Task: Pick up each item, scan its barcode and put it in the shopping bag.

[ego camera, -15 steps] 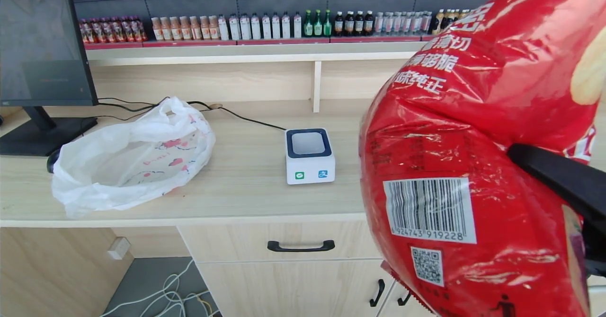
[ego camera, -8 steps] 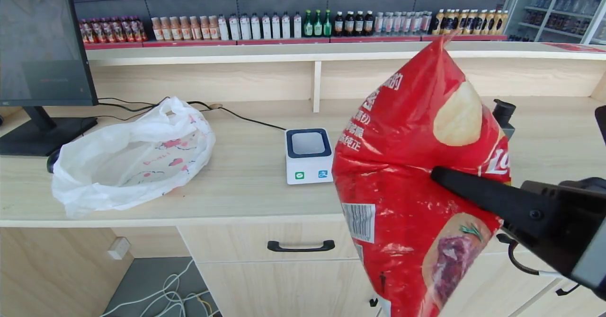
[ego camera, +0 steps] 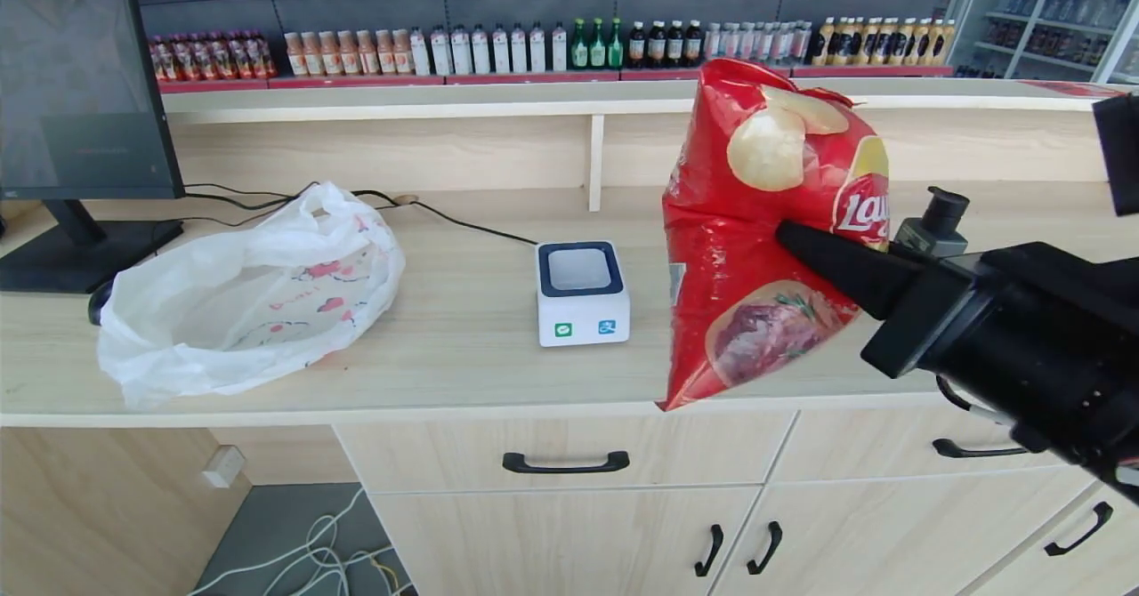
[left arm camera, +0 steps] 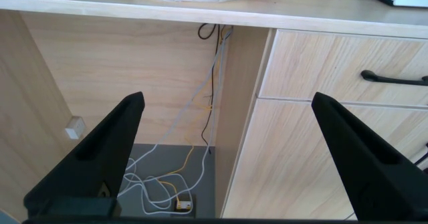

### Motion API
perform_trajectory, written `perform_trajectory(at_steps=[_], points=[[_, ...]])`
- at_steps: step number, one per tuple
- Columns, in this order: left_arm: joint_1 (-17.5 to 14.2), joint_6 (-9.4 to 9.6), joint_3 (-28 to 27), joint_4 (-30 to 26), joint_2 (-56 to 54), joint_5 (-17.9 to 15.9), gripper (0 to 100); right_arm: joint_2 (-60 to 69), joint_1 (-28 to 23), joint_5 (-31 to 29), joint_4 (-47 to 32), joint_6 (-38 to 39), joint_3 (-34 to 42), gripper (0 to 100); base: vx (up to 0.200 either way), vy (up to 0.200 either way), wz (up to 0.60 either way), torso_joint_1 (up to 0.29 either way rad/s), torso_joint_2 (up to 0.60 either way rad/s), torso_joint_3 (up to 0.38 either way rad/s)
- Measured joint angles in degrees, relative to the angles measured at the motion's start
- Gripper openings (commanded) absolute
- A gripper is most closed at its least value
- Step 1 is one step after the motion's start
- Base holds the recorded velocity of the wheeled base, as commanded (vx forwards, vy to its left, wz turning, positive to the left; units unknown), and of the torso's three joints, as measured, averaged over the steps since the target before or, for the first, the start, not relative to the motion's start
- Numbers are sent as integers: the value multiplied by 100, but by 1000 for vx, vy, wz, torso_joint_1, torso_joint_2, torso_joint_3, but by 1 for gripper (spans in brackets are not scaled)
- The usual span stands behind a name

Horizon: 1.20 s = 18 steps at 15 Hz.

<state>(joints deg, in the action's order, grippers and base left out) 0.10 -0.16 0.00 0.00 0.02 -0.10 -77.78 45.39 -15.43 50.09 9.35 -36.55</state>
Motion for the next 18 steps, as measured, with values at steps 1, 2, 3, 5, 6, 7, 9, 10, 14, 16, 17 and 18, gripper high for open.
perform_trajectory(at_steps=[1,2,3,5,6,7,9,10,14,16,17,18], points=[[0,0,0,0,0,0,100,-149,4,-317,2,-155,-127,0,0,0,0,0,0,0],[0,0,0,0,0,2,100,-323,4,-484,13,-268,-319,0,0,0,0,0,0,0],[0,0,0,0,0,0,100,-494,15,-534,13,-344,-503,0,0,0,0,0,0,0],[0,0,0,0,0,0,100,-874,15,-561,49,-385,-863,0,0,0,0,0,0,0],[0,0,0,0,0,0,100,-1078,15,-564,89,-383,-1034,0,0,0,0,0,0,0],[0,2,0,0,0,0,100,-1276,15,-564,122,-380,-1211,0,0,0,0,0,0,0],[0,0,0,0,0,0,100,-1654,20,-578,199,-405,-1517,0,0,0,0,0,0,0],[0,0,0,0,0,0,100,-1814,17,-585,374,-440,-1570,0,0,0,0,0,0,0],[0,2,0,0,0,0,100,-2336,10,-769,1154,-862,-1496,0,0,0,0,0,0,0],[0,0,0,0,0,0,100,-2432,9,-908,1193,-992,-1471,0,0,0,0,0,0,0],[0,0,0,0,0,0,100,-2462,12,-901,1297,-1030,-1458,0,0,0,0,0,0,0],[0,0,0,0,0,0,100,-2487,-10,-879,1616,-1035,-1458,0,0,0,0,0,0,0]])
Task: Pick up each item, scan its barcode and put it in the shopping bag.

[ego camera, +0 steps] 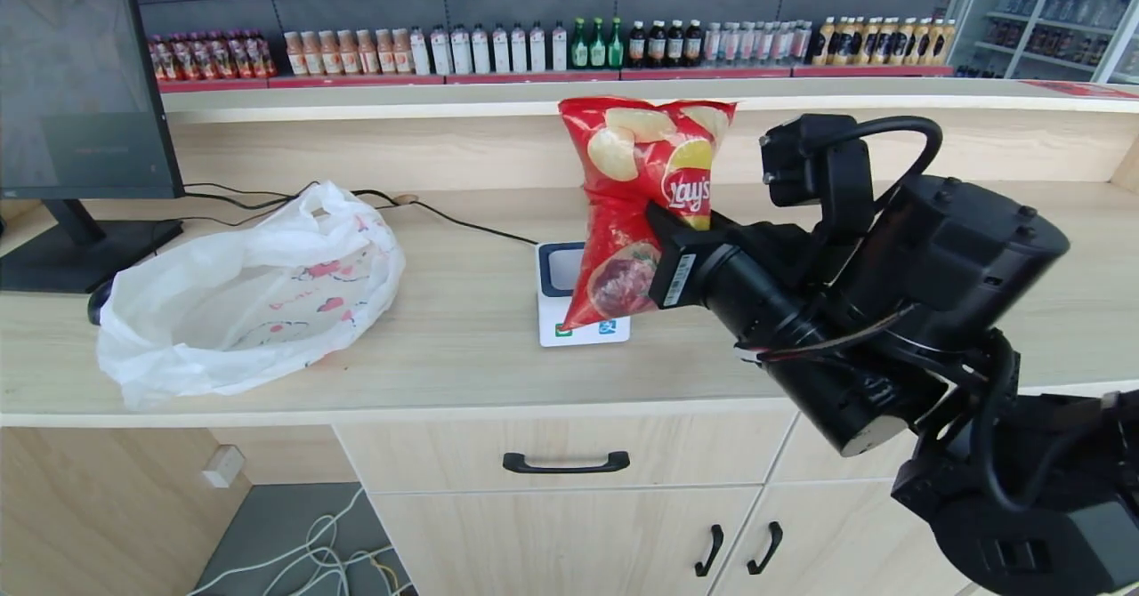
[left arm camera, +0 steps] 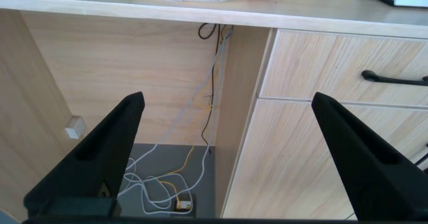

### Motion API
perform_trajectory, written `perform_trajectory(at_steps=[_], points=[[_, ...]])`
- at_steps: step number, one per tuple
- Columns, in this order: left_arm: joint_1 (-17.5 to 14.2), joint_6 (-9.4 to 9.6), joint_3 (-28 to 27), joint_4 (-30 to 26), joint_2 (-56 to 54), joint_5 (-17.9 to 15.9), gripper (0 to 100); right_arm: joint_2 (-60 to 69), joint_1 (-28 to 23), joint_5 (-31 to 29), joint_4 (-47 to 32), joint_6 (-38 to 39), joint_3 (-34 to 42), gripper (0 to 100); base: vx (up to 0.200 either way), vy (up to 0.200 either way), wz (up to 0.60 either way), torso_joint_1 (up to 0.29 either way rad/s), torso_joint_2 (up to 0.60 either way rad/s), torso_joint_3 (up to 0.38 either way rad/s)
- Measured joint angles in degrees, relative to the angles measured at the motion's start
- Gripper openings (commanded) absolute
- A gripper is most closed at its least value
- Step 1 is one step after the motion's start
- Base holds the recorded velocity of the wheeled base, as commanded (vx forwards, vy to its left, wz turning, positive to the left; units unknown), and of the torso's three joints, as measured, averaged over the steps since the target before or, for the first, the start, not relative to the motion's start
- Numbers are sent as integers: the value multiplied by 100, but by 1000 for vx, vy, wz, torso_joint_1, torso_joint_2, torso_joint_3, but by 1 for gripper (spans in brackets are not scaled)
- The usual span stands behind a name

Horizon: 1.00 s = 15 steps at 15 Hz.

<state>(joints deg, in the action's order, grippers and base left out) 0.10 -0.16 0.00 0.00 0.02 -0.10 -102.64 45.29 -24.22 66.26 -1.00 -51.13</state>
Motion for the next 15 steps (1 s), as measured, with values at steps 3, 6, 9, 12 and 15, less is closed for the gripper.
perform_trajectory(at_steps=[3,6,9,12,15], points=[[0,0,0,0,0,0,100,-133,-196,494,518,29,55,0,0,0,0,0,0,0],[0,0,0,0,0,0,100,-173,-213,605,636,542,384,0,0,0,0,0,0,0],[0,0,0,0,0,2,100,-166,-212,805,780,641,607,0,0,0,0,0,0,0],[0,2,0,0,0,0,100,-163,-216,828,800,817,649,0,0,0,0,0,0,0],[0,0,0,2,0,0,100,-162,-221,837,817,830,658,0,0,0,0,0,0,0]])
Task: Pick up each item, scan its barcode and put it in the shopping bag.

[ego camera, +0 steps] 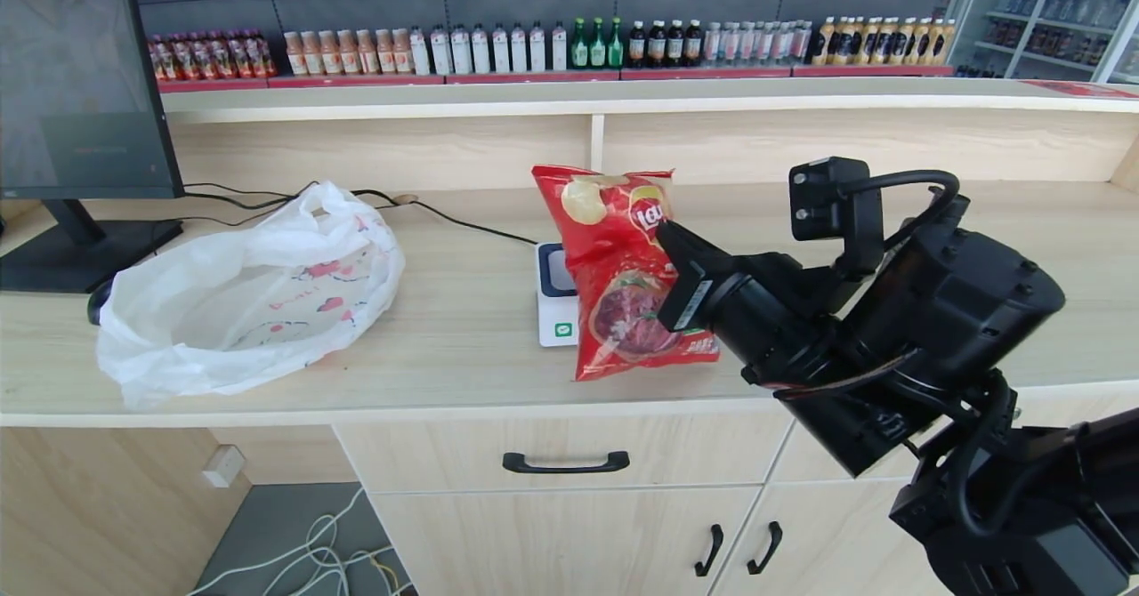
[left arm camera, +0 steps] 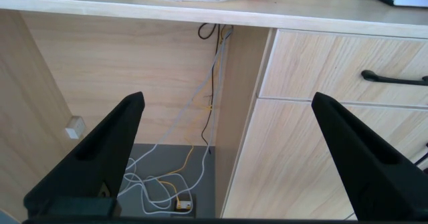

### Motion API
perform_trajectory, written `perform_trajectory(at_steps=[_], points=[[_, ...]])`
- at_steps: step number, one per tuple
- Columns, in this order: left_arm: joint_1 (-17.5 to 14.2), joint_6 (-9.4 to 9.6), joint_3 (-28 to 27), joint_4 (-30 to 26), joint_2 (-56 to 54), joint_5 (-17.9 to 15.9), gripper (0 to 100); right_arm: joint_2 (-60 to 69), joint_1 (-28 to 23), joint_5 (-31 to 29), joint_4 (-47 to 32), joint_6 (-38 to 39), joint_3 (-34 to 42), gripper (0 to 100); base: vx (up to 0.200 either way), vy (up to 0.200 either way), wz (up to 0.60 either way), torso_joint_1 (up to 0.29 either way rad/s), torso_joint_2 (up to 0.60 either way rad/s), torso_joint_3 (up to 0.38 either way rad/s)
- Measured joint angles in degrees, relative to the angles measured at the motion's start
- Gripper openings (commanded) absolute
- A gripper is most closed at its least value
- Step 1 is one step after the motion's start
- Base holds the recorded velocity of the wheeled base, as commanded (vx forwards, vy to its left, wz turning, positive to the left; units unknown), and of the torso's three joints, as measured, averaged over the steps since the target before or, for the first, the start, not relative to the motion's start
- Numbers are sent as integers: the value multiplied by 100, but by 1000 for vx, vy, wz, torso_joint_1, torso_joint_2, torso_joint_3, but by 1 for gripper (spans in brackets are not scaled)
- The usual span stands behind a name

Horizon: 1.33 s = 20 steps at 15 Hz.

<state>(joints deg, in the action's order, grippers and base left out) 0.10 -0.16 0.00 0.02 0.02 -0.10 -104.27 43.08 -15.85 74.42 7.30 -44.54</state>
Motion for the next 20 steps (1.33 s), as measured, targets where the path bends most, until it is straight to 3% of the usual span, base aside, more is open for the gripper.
perform_trajectory(at_steps=[3,8,14,20], points=[[0,0,0,-2,0,2,100,0,-6,-5,9,17,28,0,0,0,0,0,0,0],[0,0,0,-2,0,0,100,22,-282,369,319,-20,690,0,0,0,0,0,0,0],[0,0,0,-2,0,0,100,-30,-535,494,323,-17,684,0,0,0,0,0,0,0],[0,0,0,-2,0,0,100,-310,-1304,934,399,-90,511,0,0,0,0,0,0,0]])
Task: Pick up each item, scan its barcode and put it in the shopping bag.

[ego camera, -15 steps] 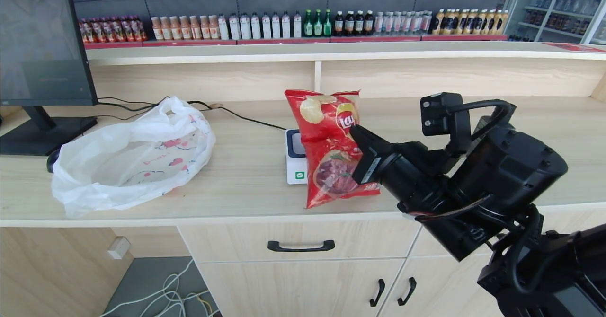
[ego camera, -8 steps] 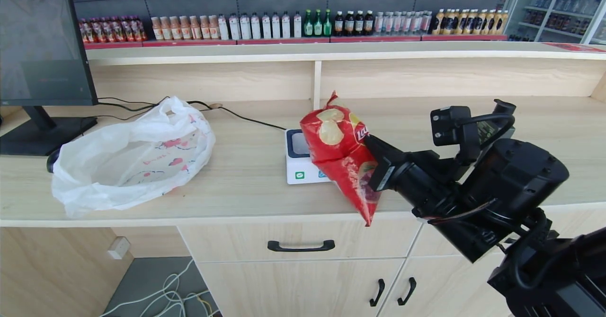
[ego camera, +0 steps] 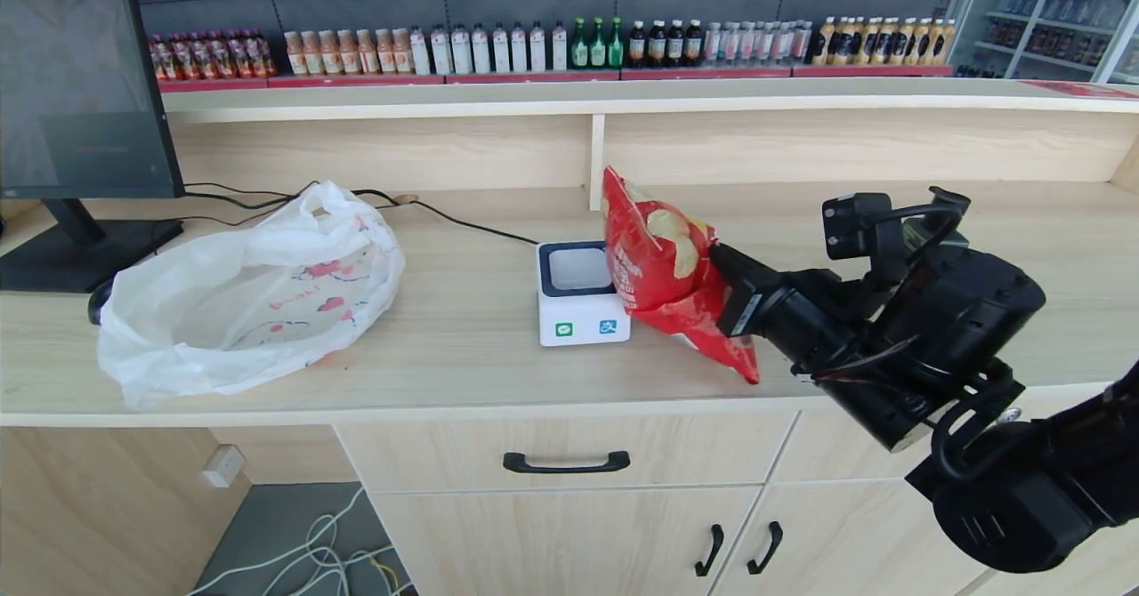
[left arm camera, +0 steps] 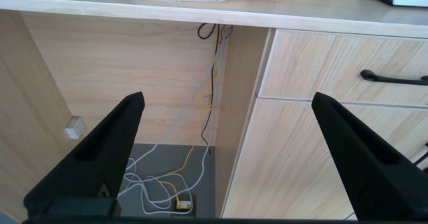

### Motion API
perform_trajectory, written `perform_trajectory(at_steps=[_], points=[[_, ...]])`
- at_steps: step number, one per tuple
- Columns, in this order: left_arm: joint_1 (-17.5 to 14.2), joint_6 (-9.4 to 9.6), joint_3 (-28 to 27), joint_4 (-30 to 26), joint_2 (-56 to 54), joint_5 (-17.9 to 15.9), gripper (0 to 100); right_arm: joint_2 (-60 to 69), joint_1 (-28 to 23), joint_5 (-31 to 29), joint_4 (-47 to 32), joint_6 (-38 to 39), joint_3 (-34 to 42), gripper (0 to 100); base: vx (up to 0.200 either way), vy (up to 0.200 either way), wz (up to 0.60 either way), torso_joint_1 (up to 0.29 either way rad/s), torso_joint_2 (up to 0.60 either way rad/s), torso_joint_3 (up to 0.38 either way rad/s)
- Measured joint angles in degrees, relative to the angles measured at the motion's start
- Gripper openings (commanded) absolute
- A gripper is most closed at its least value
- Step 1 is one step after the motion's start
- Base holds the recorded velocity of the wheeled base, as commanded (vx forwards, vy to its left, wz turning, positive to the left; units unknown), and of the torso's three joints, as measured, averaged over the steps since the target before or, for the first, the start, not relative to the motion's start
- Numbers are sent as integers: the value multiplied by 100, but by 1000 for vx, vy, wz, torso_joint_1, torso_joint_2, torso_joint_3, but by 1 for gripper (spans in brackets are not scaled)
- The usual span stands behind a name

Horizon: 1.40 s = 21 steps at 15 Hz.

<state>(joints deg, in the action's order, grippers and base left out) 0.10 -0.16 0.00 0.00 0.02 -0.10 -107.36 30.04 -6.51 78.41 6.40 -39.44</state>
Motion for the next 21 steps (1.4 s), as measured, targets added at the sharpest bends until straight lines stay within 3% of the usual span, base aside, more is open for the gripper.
perform_trajectory(at_steps=[2,3,10,13,18,21], points=[[0,0,0,0,0,0,100,-71,-52,72,15,2,-26,0,0,0,0,0,0,0],[0,0,0,0,0,2,100,-99,-57,151,20,-6,-56,100,0,0,0,0,0,0],[0,0,0,0,0,5,100,-94,-207,583,102,196,-24,100,0,0,0,0,0,0],[0,0,0,0,0,0,100,1,-444,1297,149,444,-4,100,0,0,0,0,0,0],[0,0,0,0,0,0,100,83,-1560,3867,-122,532,-172,100,0,0,0,0,0,0],[0,0,0,0,0,0,100,6,-2302,5717,-653,569,-863,100,0,0,0,0,0,0]])
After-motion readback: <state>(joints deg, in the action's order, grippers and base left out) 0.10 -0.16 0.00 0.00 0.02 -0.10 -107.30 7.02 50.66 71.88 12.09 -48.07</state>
